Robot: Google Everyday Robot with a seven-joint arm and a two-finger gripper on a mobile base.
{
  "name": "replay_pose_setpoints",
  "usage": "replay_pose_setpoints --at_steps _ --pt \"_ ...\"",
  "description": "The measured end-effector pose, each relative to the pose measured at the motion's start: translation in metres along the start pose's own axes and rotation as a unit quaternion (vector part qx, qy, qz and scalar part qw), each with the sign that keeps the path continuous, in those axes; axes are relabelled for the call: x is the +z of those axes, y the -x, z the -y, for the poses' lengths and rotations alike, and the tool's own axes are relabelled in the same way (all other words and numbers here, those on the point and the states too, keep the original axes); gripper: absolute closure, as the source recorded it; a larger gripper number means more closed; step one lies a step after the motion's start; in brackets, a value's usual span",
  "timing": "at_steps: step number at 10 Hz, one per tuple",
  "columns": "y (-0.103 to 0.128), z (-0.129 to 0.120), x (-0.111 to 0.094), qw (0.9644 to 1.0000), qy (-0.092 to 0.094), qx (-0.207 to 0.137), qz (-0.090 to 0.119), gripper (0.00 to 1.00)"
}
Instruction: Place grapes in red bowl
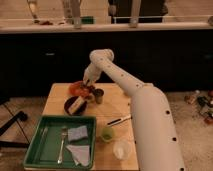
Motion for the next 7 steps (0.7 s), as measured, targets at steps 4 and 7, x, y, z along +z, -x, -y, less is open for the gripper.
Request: replay_pose_setpoints --at_steps 4,7 --pt "-0.002 0.005 -0.006 0.9999 -0.007 0.008 -0.002 1.00" --pt "-0.004 0.013 -0.006 0.9998 -0.012 0.015 0.006 1.00"
